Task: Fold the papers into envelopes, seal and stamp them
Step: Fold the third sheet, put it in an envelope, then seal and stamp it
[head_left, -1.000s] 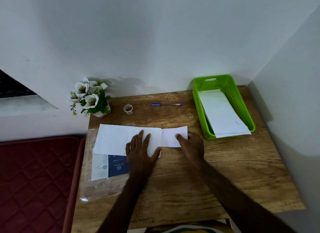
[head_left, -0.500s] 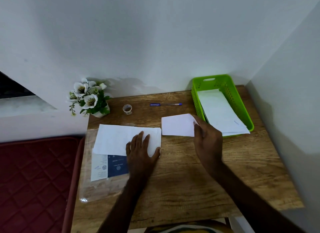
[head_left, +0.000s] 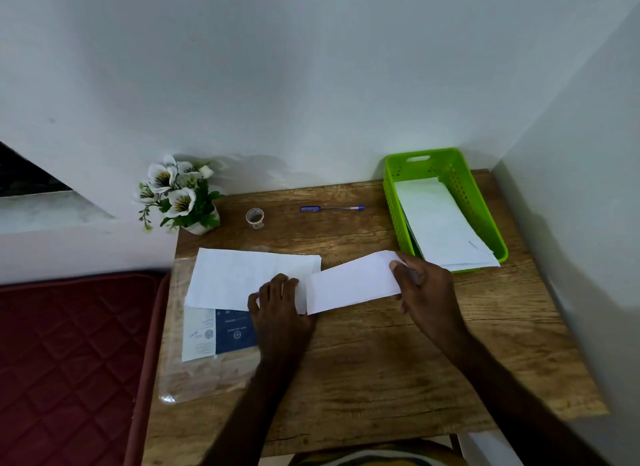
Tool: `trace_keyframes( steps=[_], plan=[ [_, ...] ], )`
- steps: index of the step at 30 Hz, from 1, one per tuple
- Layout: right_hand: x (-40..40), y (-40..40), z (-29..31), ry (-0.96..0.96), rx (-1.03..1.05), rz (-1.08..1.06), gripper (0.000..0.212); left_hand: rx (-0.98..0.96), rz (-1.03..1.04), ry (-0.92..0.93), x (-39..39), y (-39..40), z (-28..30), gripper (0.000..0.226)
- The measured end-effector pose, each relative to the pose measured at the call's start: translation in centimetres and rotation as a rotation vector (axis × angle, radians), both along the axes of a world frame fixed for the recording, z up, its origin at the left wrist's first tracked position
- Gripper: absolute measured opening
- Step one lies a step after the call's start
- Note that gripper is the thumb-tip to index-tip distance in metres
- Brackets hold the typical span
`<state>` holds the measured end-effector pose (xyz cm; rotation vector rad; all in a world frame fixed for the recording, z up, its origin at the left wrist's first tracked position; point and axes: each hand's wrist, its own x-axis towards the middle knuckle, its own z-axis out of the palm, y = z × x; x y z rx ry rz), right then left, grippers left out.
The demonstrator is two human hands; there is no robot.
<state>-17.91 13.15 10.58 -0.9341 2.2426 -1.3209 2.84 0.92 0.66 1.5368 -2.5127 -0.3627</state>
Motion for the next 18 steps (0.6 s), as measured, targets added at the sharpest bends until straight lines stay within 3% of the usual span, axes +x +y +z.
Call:
trace_keyframes(
  steps=[12, 18],
  plan=[
    [-2.1, -0.8, -0.4, 0.249, 0.098, 0.133, 0.025, 0.027, 0.016, 0.162, 1.6, 0.5, -0.3, 0.051],
    [-2.5, -1.4, -0.7, 0.318, 0.105, 0.139, 0.025, 0.031, 0.006, 0.123, 1.1, 0.6, -0.1, 0.071]
  ],
)
